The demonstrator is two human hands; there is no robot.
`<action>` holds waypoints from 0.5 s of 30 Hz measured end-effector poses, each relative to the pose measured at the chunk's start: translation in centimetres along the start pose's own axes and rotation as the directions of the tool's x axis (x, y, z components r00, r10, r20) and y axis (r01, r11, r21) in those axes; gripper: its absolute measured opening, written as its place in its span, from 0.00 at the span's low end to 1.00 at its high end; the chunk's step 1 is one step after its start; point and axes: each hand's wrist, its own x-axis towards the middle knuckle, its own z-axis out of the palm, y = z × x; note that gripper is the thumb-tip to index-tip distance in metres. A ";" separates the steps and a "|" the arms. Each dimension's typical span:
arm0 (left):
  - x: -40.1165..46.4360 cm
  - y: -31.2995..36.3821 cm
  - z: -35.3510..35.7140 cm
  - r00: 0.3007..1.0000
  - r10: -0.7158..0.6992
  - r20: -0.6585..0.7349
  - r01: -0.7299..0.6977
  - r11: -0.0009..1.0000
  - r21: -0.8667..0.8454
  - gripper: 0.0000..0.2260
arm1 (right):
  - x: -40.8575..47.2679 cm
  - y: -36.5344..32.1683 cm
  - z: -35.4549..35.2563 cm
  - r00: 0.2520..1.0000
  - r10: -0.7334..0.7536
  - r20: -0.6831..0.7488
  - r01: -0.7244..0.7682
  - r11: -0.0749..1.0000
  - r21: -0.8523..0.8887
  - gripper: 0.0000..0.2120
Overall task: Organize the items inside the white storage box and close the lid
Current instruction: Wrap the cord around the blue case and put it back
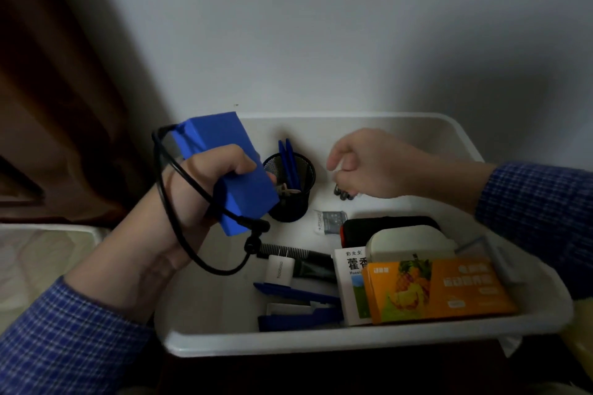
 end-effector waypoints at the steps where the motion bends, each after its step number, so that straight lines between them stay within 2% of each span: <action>1: 0.5 -0.1 -0.5 0.999 0.005 -0.044 -0.006 1.000 -0.013 0.14 | -0.3 -1.1 0.0 0.997 -0.037 0.072 0.033 0.998 0.048 0.06; 2: 0.5 0.0 -0.8 0.995 0.000 -0.101 -0.005 0.999 -0.046 0.12 | -0.4 -1.9 0.3 0.988 -0.062 0.141 0.056 0.997 0.052 0.09; 4: 0.0 0.3 -1.9 0.993 0.043 -0.107 -0.046 0.999 -0.027 0.07 | -0.4 -2.7 1.9 0.974 -0.116 0.193 0.115 0.993 0.014 0.14; 6: -0.1 0.3 -2.7 0.996 0.057 -0.070 -0.058 0.998 -0.023 0.06 | -0.1 -3.2 3.2 0.975 -0.148 0.166 0.154 0.988 -0.025 0.14; 8: -0.4 0.4 -3.3 0.996 0.061 -0.065 -0.064 0.997 -0.043 0.09 | 0.4 -3.3 4.2 0.983 -0.143 0.116 0.150 0.987 -0.055 0.10; 11: -0.9 0.9 -3.0 0.996 0.066 -0.061 -0.070 0.996 -0.064 0.10 | 1.2 -3.4 5.1 0.994 -0.080 0.074 0.087 0.992 -0.094 0.06; 15: -1.2 1.5 -2.9 0.997 0.039 -0.062 -0.045 0.994 -0.099 0.10 | 1.9 -3.1 5.8 0.999 -0.017 0.046 0.024 0.989 -0.149 0.07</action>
